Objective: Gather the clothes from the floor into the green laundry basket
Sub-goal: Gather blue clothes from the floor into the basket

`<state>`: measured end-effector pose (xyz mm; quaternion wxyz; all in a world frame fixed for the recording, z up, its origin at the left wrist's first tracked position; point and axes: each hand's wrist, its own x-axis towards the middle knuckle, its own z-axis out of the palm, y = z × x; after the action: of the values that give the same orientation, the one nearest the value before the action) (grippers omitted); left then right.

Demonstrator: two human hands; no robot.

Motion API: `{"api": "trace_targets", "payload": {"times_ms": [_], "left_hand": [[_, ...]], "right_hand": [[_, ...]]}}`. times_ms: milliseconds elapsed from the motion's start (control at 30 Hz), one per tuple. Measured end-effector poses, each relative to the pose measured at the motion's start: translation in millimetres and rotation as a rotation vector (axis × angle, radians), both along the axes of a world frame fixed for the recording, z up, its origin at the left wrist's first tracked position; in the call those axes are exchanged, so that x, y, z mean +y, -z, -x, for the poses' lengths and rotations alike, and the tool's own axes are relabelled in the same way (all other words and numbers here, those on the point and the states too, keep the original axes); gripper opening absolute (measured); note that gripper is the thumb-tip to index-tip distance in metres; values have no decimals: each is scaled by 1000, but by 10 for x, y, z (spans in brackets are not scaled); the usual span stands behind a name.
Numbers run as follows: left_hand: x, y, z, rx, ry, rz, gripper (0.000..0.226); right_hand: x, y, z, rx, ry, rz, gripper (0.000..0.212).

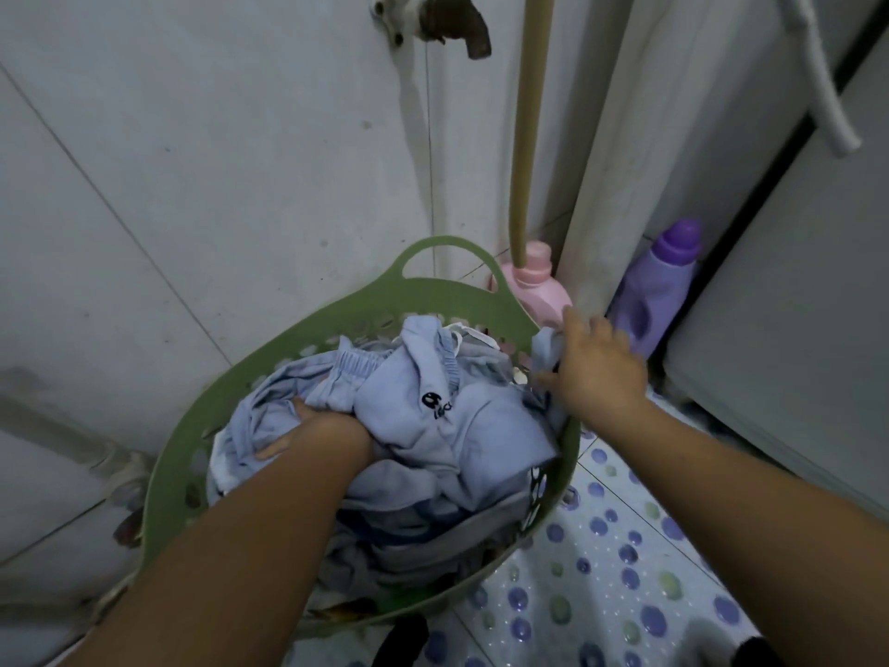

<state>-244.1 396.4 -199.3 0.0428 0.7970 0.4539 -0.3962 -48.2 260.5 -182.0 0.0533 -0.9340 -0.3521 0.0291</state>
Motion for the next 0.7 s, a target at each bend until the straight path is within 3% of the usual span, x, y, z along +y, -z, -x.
{"api": "trace_targets", "payload": {"times_ms": [67,133,167,200,267,400,500,600,700], "left_hand": [[7,-28,0,-2,38,16,65],[20,-73,27,5,10,102,128],[20,-91,46,12,28,107,148],[-3,-126,62,-21,46,105,146],[-42,-123,106,-132,90,38,121],[-141,-219,150,-274,108,0,97],[-177,-230,139,-363,-7,-12,101],[-339,-339,57,-465,-98,-8,89],[-601,-557,-73,-569,-130,-95,76]], "right_hand": [[-21,28,-78,53,28,-11,39],[-25,13,-31,-36,-21,-79,23],[-33,-19,22,-75,-52,-110,22],[-34,-53,75,-89,-80,-139,22],[-31,-134,186,-67,-156,-199,22],[-34,-147,413,167,-426,-281,19],[-64,-27,536,377,-524,-12,7],[-106,-87,540,409,-488,103,20],[-208,-273,512,353,-480,51,39]]}}
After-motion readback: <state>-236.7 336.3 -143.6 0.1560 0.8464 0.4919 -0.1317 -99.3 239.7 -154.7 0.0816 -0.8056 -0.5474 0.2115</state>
